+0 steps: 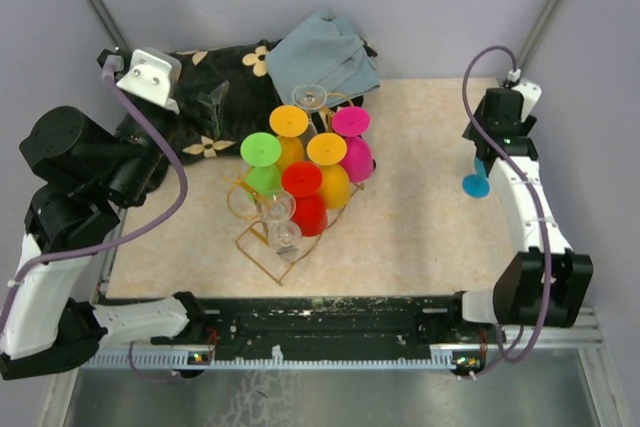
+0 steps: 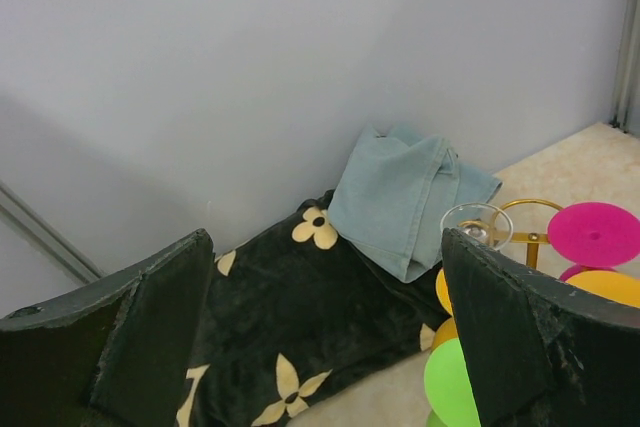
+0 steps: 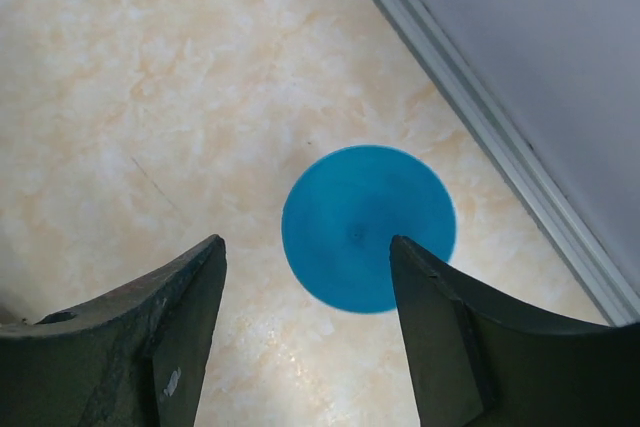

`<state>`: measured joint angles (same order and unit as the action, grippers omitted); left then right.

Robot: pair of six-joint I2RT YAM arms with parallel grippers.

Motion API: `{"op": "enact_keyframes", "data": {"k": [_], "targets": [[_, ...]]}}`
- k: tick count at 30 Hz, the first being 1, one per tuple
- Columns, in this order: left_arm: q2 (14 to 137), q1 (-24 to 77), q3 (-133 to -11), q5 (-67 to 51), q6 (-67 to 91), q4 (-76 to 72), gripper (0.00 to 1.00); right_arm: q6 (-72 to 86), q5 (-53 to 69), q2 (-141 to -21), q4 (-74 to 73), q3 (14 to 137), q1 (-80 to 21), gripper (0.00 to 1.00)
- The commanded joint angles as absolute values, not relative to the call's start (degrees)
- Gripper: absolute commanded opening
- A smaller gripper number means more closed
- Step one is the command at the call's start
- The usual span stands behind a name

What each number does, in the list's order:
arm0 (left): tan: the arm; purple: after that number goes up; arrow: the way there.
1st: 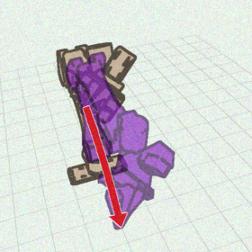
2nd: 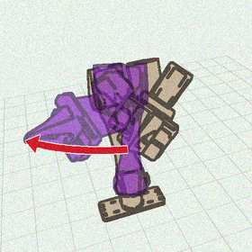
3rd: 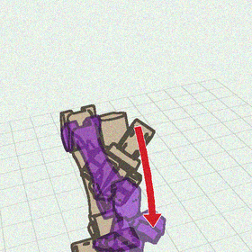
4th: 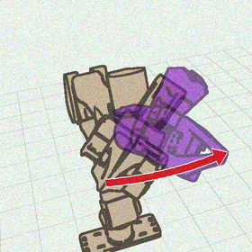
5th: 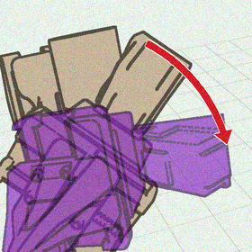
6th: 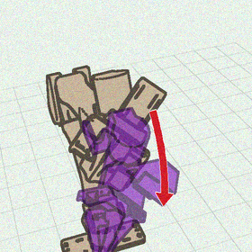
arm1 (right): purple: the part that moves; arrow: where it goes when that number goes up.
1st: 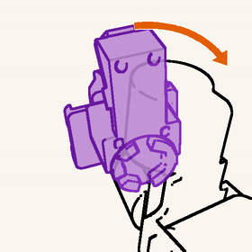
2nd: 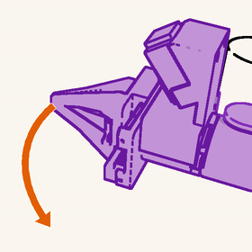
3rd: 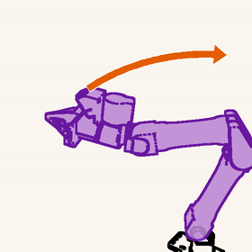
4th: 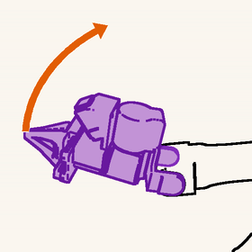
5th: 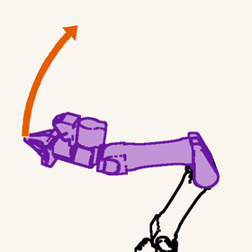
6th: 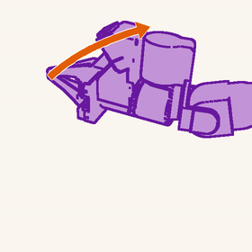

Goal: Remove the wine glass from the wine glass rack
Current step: Place the wine glass at the center of the board, then pick up the wine glass from the wine rack.

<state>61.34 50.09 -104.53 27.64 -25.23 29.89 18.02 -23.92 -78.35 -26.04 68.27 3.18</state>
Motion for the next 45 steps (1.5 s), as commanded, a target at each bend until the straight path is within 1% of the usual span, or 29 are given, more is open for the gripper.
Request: {"op": "enact_keyframes", "data": {"k": [1,11,13,15,20,24,26,29,31,33,38,40,42,45], "targets": [[62.33,49.86,-105.73,28.92,-20.96,31.45,1.00,16.08,-22.88,-71.75,-28.14,73.08,3.60,0.68],[66.59,46.23,-105.84,27.10,-17.14,32.40,0.99,15.20,-17.92,-64.64,-38.54,83.33,3.63,0.69],[68.81,44.70,-106.44,27.55,-18.88,31.88,0.99,15.36,-17.29,-63.91,-40.43,84.70,3.60,0.69],[71.09,41.21,-107.51,25.05,-19.61,30.63,0.99,15.42,-16.69,-63.20,-41.65,85.51,3.61,0.69],[80.37,28.78,-116.23,12.26,-15.11,32.64,0.99,15.42,-15.09,-62.21,-44.20,86.48,3.60,0.69],[87.84,16.06,-123.49,-1.73,-9.05,37.65,0.99,15.29,-12.90,-61.52,-45.69,87.06,3.60,0.71],[90.46,9.53,-124.74,-8.70,-5.29,40.40,1.00,14.20,-8.29,-62.06,-46.94,88.08,3.61,0.74],[92.77,0.68,-124.18,-20.35,-0.35,42.92,1.00,13.24,0.73,-62.75,-48.61,90.01,3.54,0.82],[93.59,-3.97,-123.21,-28.56,2.77,44.07,1.00,13.60,6.52,-62.52,-48.44,90.52,3.52,0.89],[93.77,-8.01,-121.60,-37.11,5.08,45.88,1.00,14.57,11.18,-62.41,-48.20,91.20,3.53,0.91],[92.89,-11.04,-116.77,-52.87,8.62,48.90,1.00,20.03,19.79,-60.60,-45.04,89.68,2.67,0.92],[92.22,-11.12,-114.52,-57.92,9.61,50.66,1.00,21.91,19.42,-59.31,-43.19,88.00,-0.20,0.93],[90.96,-11.07,-111.04,-63.01,11.46,51.39,1.00,23.03,16.61,-58.44,-42.31,86.84,-4.33,0.93],[88.09,-11.07,-103.44,-70.28,16.44,47.93,1.00,25.07,13.71,-57.36,-40.77,84.78,-8.39,0.93]]}}
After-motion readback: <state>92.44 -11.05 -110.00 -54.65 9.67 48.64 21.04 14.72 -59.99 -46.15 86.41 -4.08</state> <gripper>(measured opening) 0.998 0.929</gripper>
